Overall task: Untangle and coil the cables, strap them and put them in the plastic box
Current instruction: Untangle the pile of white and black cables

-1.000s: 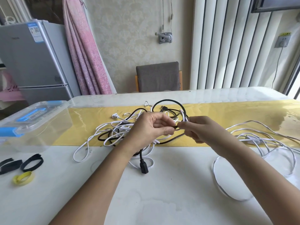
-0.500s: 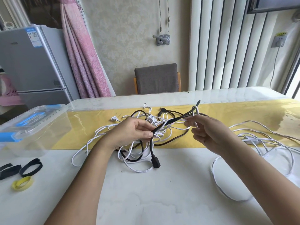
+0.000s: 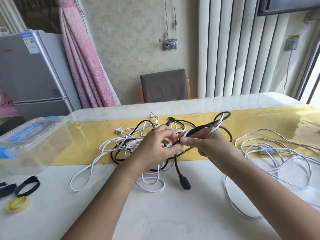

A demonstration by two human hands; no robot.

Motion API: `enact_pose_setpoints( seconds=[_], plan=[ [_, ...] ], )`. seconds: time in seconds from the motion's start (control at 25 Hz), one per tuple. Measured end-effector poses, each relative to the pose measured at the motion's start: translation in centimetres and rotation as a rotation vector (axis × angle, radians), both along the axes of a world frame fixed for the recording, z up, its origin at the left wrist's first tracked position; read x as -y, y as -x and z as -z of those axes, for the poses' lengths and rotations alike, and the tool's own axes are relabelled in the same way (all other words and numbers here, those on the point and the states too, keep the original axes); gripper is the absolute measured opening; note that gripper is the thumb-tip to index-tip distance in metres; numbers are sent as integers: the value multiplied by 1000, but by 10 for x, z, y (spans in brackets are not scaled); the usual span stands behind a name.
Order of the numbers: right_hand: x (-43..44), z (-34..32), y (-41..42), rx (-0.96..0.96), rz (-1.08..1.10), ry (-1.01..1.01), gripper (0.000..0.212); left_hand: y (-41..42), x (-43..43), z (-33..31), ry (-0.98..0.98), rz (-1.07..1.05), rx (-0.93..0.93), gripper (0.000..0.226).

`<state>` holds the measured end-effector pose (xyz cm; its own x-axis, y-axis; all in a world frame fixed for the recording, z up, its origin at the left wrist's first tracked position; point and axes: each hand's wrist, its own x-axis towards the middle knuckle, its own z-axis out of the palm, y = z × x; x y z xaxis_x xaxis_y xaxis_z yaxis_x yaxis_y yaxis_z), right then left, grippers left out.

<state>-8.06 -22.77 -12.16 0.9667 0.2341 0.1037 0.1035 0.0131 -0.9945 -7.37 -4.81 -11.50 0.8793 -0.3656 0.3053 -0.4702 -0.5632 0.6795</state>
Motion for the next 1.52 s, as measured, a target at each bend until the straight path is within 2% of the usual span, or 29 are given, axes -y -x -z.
enact_pose_setpoints(
  seconds=[0.04,0.12,0.24,0.36,0.52,0.64,0.72,0.8,0.88,0.92,1.0,1.04,1.12,1.2,1.28,1.4,1.52],
  plan=[
    [0,-1,1,8,23,6,40,1,1,-1,-58,-1,52,27],
    [1,-4,3,7,63,-1,28,3,3,-1,-124,-22,189,33],
    [5,-11,7,11,148,64,11,10,12,2,-67,-87,320,24],
    [8,-15,6,-16,189,83,11,12,18,4,-41,-154,273,25],
    [4,-12,6,-35,250,101,14,14,21,1,83,-118,83,23],
    [2,-9,3,-17,325,154,8,10,14,-2,160,-143,67,29],
    [7,-8,-4,-31,388,76,16,3,2,-9,240,-129,7,23],
    [17,-6,-12,-106,384,-151,24,-3,-14,-16,479,-53,-169,19],
    [30,-5,-18,-184,350,-409,22,-6,-28,-27,983,59,-400,7],
    [36,-5,-20,-202,323,-527,20,-7,-36,-30,1199,116,-440,3],
    [43,-8,-21,-185,234,-617,15,-7,-52,-33,1422,212,-443,15],
    [43,-10,-20,-155,172,-573,12,-10,-62,-32,1439,262,-463,27],
    [40,-11,-16,-79,91,-405,19,-13,-77,-30,1402,438,-576,40],
    [35,-12,-12,-43,115,-352,21,-15,-86,-28,1371,572,-644,47],
    [33,-10,-12,-41,190,-416,23,-12,-84,-25,1346,526,-616,48],
    [32,-7,-16,-57,322,-460,25,-14,-80,-26,1353,419,-534,36],
    [37,-8,-17,-29,381,-394,25,-21,-80,-27,1276,510,-679,37]
  ],
)
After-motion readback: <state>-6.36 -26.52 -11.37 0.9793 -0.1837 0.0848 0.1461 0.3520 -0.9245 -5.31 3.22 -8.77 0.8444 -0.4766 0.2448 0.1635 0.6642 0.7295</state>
